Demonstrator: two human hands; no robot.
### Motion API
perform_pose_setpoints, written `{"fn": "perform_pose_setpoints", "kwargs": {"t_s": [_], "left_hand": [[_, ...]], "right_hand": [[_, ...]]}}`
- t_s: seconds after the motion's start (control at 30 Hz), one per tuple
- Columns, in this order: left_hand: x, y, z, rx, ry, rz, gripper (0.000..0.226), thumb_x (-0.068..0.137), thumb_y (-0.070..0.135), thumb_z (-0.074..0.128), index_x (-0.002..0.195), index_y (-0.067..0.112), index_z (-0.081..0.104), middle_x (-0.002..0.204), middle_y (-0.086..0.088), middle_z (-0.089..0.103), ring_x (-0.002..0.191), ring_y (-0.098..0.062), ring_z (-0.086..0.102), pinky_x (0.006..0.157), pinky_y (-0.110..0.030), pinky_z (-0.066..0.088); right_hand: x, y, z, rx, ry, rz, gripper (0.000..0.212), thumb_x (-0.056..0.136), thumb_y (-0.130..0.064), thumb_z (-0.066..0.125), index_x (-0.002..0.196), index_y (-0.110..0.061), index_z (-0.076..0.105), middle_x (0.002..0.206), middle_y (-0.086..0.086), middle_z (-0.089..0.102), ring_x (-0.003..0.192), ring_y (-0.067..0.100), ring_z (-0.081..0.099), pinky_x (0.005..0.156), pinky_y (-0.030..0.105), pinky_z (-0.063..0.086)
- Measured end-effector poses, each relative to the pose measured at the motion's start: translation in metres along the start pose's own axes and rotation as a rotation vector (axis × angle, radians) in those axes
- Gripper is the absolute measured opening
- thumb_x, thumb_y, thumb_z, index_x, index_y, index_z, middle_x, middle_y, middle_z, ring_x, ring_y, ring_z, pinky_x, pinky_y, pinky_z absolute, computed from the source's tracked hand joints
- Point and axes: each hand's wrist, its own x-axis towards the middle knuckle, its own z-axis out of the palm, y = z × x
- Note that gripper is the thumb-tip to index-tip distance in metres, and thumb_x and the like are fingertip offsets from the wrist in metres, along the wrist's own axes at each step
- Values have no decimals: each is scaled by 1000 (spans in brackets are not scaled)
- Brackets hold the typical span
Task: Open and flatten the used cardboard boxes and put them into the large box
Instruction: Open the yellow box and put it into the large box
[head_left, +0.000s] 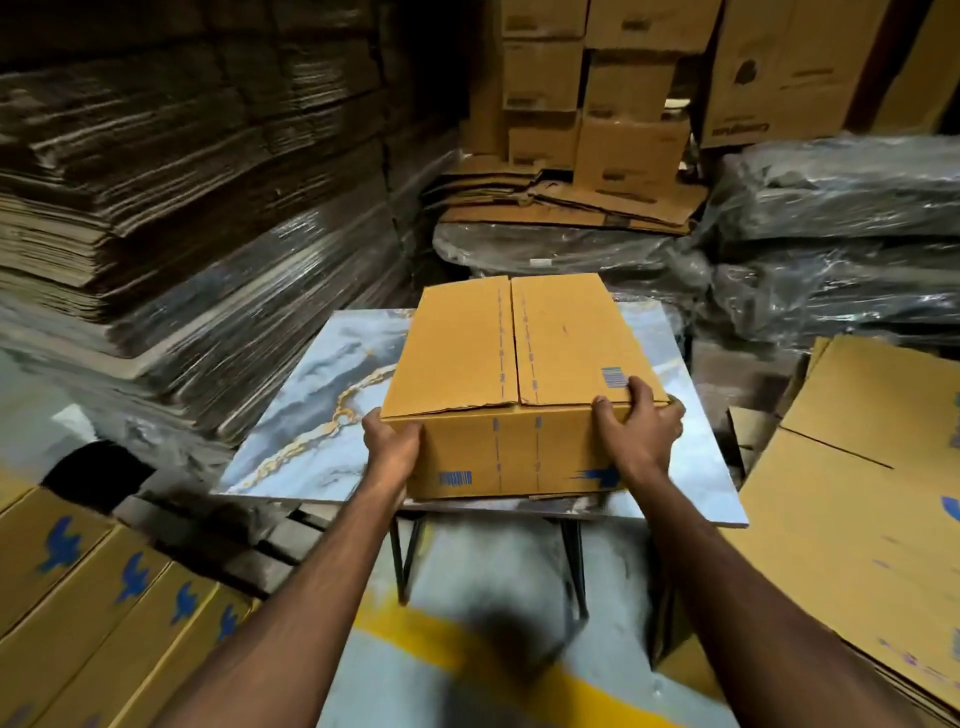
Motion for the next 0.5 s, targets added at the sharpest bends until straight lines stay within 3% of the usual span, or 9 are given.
{"fn": "perform_pose_setpoints", "kwargs": {"t_s": [0.13, 0.23, 0.4, 0.5], "left_hand": [[19, -6, 7, 146, -210, -10, 53, 100, 19, 52, 149, 25, 32, 145, -5, 48, 127, -28, 49, 107, -48, 43], [31, -14, 17, 283, -222, 2, 61, 98, 14, 54, 153, 21, 31, 154, -7, 38, 132, -29, 45, 110, -46, 41], [40, -25, 27, 435, -218, 85, 65, 99, 14, 53, 156, 26, 24, 162, -15, 11, 149, -28, 16, 118, -40, 26], [53, -24, 24, 523, -284, 146, 66, 100, 9, 47, 157, 27, 21, 163, -16, 8, 149, -30, 17, 115, -36, 26]], "right_hand": [[27, 15, 3, -156, -212, 34, 66, 93, -40, 59, 152, -34, 30, 153, 26, 18, 135, 48, 34, 109, 48, 38], [36, 34, 4, -317, -356, 9, 75, 93, -23, 55, 155, -39, 17, 158, 25, 7, 128, 50, 43, 105, 47, 43], [40, 44, 4, -388, -370, -69, 83, 91, -12, 54, 157, -37, 11, 161, 23, -3, 124, 49, 48, 105, 47, 43], [44, 41, 7, -444, -353, -60, 87, 89, -9, 55, 156, -39, 9, 161, 23, -2, 123, 48, 49, 99, 50, 48]]}}
